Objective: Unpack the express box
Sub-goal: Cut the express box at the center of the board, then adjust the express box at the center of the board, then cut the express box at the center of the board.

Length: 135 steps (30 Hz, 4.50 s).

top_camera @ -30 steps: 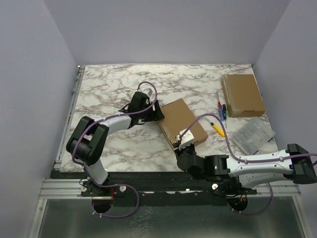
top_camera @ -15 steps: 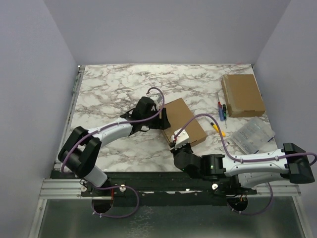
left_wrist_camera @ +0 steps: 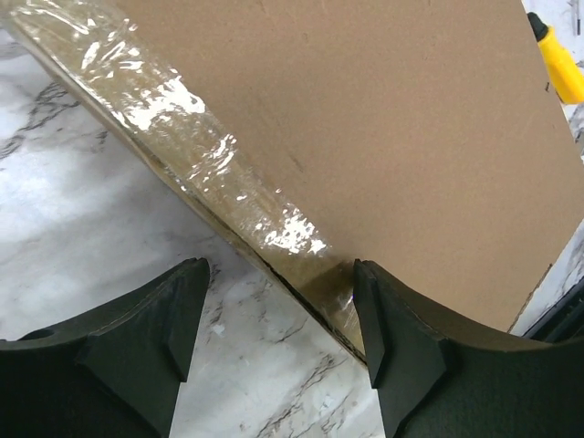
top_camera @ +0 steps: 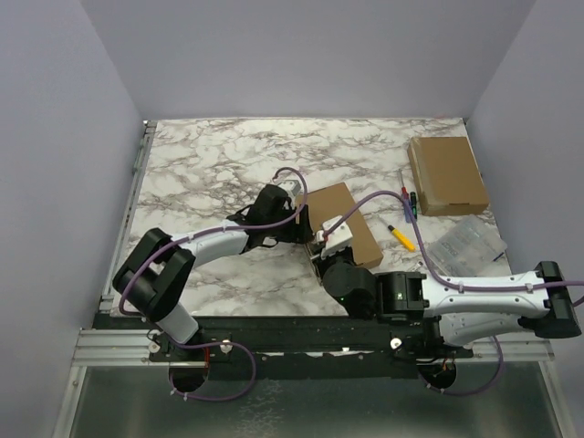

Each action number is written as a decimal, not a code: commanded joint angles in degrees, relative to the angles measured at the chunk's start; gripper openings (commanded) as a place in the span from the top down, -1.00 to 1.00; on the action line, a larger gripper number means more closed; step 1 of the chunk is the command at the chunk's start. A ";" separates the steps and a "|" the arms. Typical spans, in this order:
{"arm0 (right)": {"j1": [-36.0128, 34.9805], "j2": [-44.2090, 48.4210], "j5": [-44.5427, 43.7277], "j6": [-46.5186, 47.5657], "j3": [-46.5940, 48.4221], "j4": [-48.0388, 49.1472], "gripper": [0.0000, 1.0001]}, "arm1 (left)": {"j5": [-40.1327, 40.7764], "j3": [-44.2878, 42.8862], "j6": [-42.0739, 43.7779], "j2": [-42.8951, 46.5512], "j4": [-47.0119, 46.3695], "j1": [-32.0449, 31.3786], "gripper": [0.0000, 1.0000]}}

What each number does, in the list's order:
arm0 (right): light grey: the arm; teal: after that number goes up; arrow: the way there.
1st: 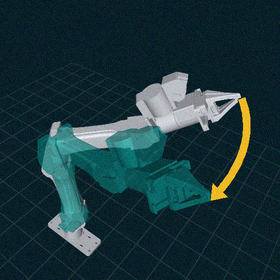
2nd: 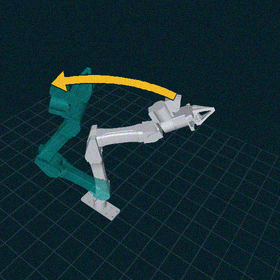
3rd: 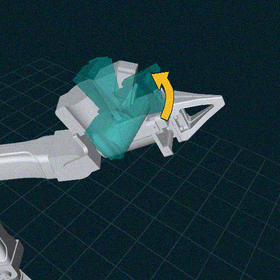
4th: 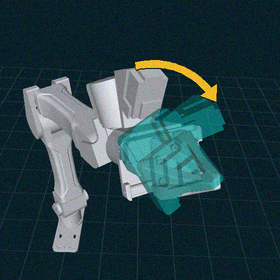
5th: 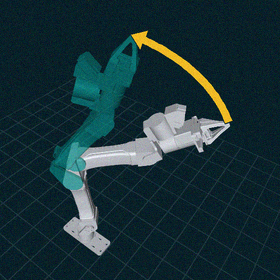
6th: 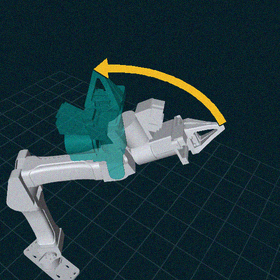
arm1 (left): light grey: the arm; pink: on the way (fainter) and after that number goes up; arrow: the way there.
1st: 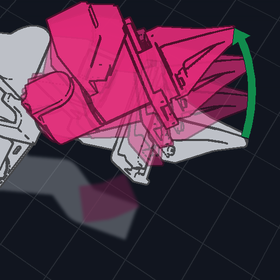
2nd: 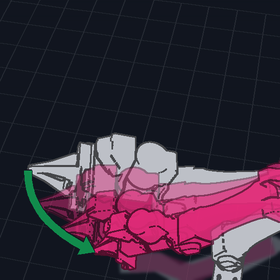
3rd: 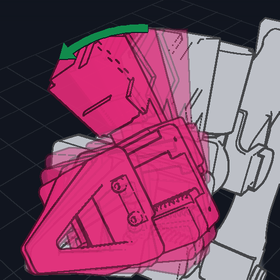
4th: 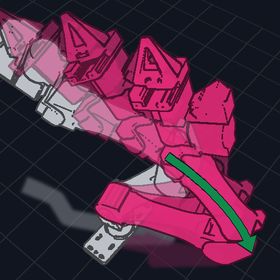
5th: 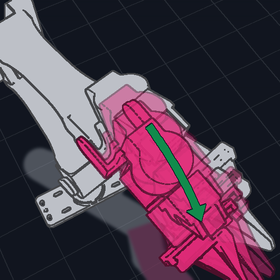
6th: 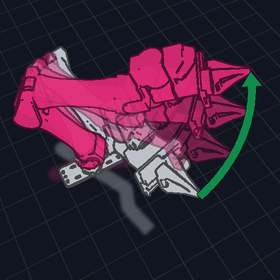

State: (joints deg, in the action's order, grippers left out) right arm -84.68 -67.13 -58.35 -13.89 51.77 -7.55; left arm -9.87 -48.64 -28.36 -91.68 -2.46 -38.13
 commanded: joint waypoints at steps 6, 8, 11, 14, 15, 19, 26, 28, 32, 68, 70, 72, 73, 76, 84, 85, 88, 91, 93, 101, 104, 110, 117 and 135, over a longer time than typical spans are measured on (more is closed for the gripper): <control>2.46 7.61 -2.96 -30.63 6.40 -42.81 0.99 | -11.83 -8.55 2.43 7.28 11.52 12.29 -0.53; 3.75 8.33 0.05 -39.91 8.34 -51.84 0.99 | -13.46 -11.95 2.71 6.92 11.71 14.41 -0.58; 10.59 9.72 10.96 -40.14 8.37 -52.61 0.99 | -13.20 -17.95 2.51 2.70 11.69 15.02 -0.61; 16.72 10.37 15.50 -45.31 7.37 -55.25 0.99 | -13.18 -24.90 1.57 -4.59 11.50 15.01 -0.58; 18.73 11.07 17.07 -45.95 6.59 -54.66 0.99 | -13.24 -26.96 1.21 -7.20 11.44 15.01 -0.57; 29.75 17.05 29.99 -43.73 1.43 -45.03 0.99 | -15.36 -34.62 1.00 -16.88 11.03 14.98 -0.54; 47.04 18.15 48.87 -40.68 -7.23 -38.14 0.99 | -19.06 -42.67 -1.11 -28.28 11.15 14.75 -0.49; 48.51 18.86 50.55 -41.22 -9.02 -37.24 0.99 | -19.92 -43.31 -1.49 -30.16 11.09 14.60 -0.49; 49.75 19.29 52.58 -42.77 -12.40 -34.61 0.99 | -20.96 -42.45 -1.49 -31.72 11.17 13.93 -0.48; 62.50 -23.37 32.86 -7.21 22.49 -35.43 0.99 | -5.24 11.03 -6.85 34.99 12.40 20.63 -0.70; 61.75 -20.30 36.78 -9.90 19.97 -35.93 0.99 | -6.53 4.71 -3.65 28.29 12.33 20.63 -0.70; 61.70 -15.70 45.00 -12.18 15.00 -32.61 0.99 | -7.71 -2.26 -1.72 20.75 12.32 20.56 -0.70; 61.69 -13.34 49.43 -13.54 12.27 -29.94 0.99 | -8.27 -5.84 -1.14 16.94 12.02 20.50 -0.69; 61.81 -8.59 58.64 -21.61 5.64 -23.02 0.99 | -6.52 -14.47 -0.59 6.54 11.40 20.45 -0.66; 62.11 -12.90 65.96 -32.28 1.10 -9.88 0.99 | -7.27 -22.30 2.06 -10.60 10.09 20.20 -0.55; 62.36 -14.06 66.04 -32.55 1.57 -8.88 0.99 | -6.98 -21.50 2.24 -11.41 10.07 20.27 -0.55; 63.11 -18.09 66.74 -31.30 4.15 -5.43 0.99 | -8.86 -17.61 1.95 -11.57 9.74 20.45 -0.52; 64.11 -23.66 68.19 -28.38 8.98 -2.91 0.99 | -10.29 -10.78 -0.31 -7.29 7.21 20.33 -0.52; 64.38 -28.13 68.84 -25.13 14.19 -3.54 0.99 | -12.26 -5.62 -2.12 -3.17 5.19 20.30 -0.52; 64.38 -32.63 61.16 -14.78 23.86 -11.58 1.00 | -9.18 3.89 1.80 12.21 10.97 19.91 -0.55; 64.38 -29.41 58.74 -10.48 20.49 -11.19 0.99 | -3.16 4.00 6.92 19.12 14.08 19.93 -0.57; 63.87 -22.37 54.27 -6.16 17.64 -9.50 0.99 | -3.47 7.15 18.28 31.25 10.11 15.61 -0.55; 58.42 -22.13 43.54 -14.95 22.86 -10.40 0.99 | -8.18 13.63 44.22 37.88 3.07 -2.09 -0.48; 57.38 -24.02 43.05 -18.47 24.56 -12.02 0.99 | 5.21 12.00 66.08 13.41 -8.76 -17.59 -0.37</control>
State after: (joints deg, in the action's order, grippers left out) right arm -27.38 -91.72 -12.62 -31.75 75.72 -19.97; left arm -10.35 -34.39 36.10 -72.25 -3.27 -55.51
